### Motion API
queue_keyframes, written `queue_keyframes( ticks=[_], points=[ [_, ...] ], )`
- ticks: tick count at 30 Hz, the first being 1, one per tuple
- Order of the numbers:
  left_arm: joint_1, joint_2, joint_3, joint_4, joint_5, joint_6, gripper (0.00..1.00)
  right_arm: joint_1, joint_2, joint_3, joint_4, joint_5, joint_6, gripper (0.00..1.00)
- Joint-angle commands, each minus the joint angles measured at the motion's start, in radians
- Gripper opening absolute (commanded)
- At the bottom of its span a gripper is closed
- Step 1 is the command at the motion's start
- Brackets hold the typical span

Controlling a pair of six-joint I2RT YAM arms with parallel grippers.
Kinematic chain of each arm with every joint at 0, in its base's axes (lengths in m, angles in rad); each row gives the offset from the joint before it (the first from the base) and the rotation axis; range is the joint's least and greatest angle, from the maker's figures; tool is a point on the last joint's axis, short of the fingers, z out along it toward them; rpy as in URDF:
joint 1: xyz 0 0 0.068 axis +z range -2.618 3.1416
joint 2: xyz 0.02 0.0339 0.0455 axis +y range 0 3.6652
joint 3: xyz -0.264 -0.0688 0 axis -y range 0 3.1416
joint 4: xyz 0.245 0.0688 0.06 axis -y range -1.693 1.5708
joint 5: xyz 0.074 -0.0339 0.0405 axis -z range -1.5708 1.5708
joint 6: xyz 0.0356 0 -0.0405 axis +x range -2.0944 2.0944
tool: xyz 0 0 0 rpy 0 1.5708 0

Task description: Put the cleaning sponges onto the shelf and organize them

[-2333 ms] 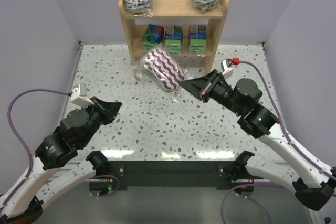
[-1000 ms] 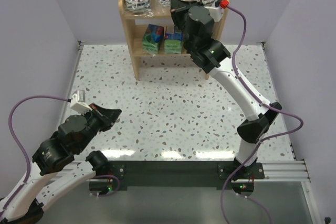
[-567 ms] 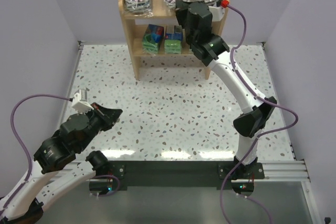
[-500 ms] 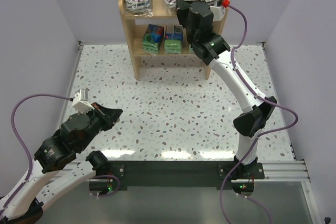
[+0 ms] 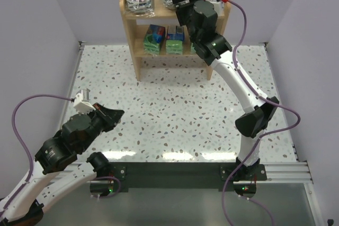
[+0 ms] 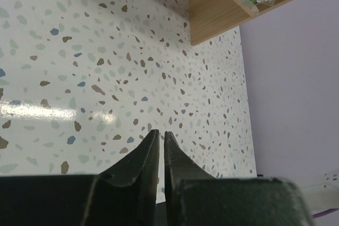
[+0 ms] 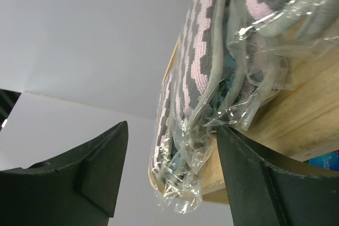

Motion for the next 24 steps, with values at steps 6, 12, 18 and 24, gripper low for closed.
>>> queue_keyframes(
  ticks=[6,12,18,24],
  points=[
    [0.005,-0.013,-0.012,0.075,0.009,0.030,0.72,-0.001,-0.285,-0.180,0.167,-0.128,-0.110,0.87],
    [0.005,0.024,0.007,0.124,0.009,0.089,1.00,-0.001,-0.514,-0.482,0.115,-0.311,-0.233,0.99],
    [0.003,0.067,0.028,0.185,0.044,0.141,1.00,-0.006,-0.791,-0.793,-0.050,-0.395,-0.502,0.99],
    [0.005,0.153,0.100,0.233,0.067,0.246,1.00,-0.006,-1.038,-1.050,-0.250,-0.434,-0.655,0.99]
  ],
)
